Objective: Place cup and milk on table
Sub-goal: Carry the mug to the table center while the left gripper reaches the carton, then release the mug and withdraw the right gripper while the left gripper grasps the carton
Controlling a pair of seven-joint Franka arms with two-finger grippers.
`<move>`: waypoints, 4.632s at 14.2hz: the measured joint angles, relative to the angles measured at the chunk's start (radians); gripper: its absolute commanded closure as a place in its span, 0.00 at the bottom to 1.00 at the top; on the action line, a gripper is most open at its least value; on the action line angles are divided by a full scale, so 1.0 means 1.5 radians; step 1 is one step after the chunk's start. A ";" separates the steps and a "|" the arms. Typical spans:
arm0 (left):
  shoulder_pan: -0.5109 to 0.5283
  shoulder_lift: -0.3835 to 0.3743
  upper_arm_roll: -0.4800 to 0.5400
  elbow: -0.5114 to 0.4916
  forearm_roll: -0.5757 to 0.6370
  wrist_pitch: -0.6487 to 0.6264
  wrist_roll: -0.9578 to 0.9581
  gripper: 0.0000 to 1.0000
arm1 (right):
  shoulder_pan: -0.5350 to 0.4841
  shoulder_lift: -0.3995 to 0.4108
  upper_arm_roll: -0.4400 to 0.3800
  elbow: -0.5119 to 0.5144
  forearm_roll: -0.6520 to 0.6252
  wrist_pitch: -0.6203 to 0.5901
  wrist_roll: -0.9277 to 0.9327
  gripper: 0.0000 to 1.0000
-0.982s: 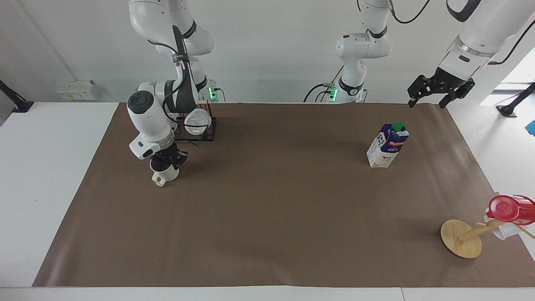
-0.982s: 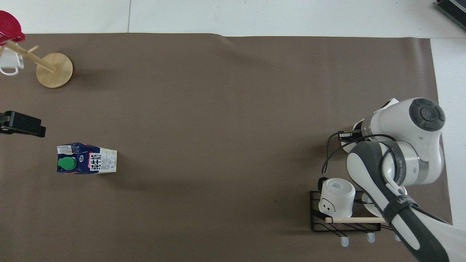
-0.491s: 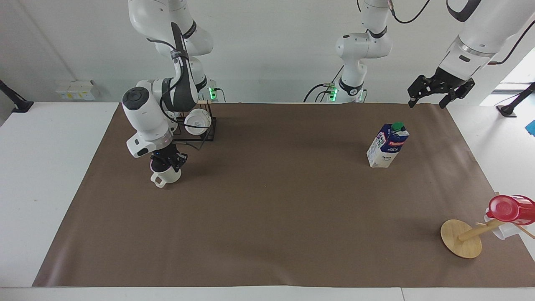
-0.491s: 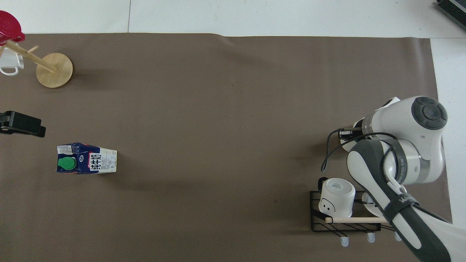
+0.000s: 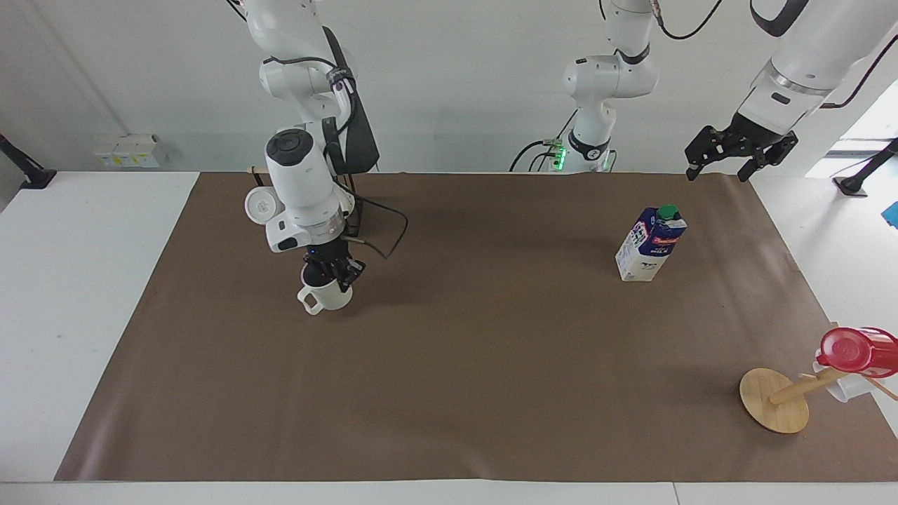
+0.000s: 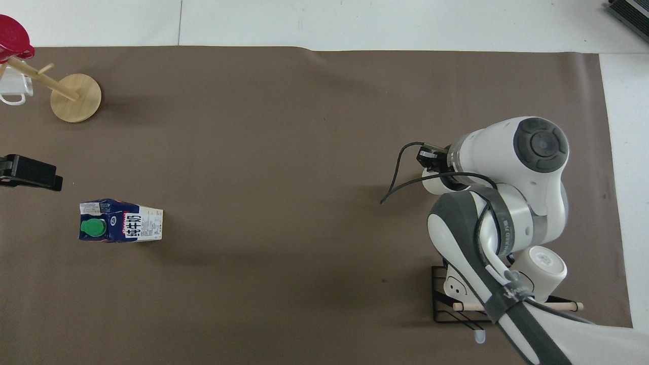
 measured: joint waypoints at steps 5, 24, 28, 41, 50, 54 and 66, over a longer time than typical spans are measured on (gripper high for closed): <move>0.000 -0.001 0.000 -0.001 0.000 -0.001 0.000 0.00 | 0.092 0.010 0.000 0.035 0.000 -0.013 0.131 1.00; -0.001 -0.141 -0.003 -0.346 0.000 0.236 0.001 0.00 | 0.265 0.131 0.000 0.100 -0.093 -0.003 0.372 1.00; 0.000 -0.154 -0.002 -0.390 0.000 0.283 0.035 0.00 | 0.267 0.132 0.000 0.098 -0.093 -0.003 0.372 0.86; 0.000 -0.159 -0.002 -0.481 0.000 0.398 0.060 0.00 | 0.263 0.083 -0.006 0.113 -0.098 -0.019 0.282 0.00; -0.001 -0.152 -0.004 -0.490 0.000 0.447 0.109 0.00 | 0.149 -0.067 -0.011 0.114 -0.082 -0.214 0.044 0.00; -0.001 -0.149 -0.004 -0.491 0.000 0.448 0.113 0.00 | 0.066 -0.102 -0.012 0.114 -0.081 -0.268 -0.070 0.00; -0.001 -0.149 -0.002 -0.491 0.000 0.447 0.113 0.50 | -0.125 -0.156 -0.018 0.137 -0.078 -0.329 -0.286 0.00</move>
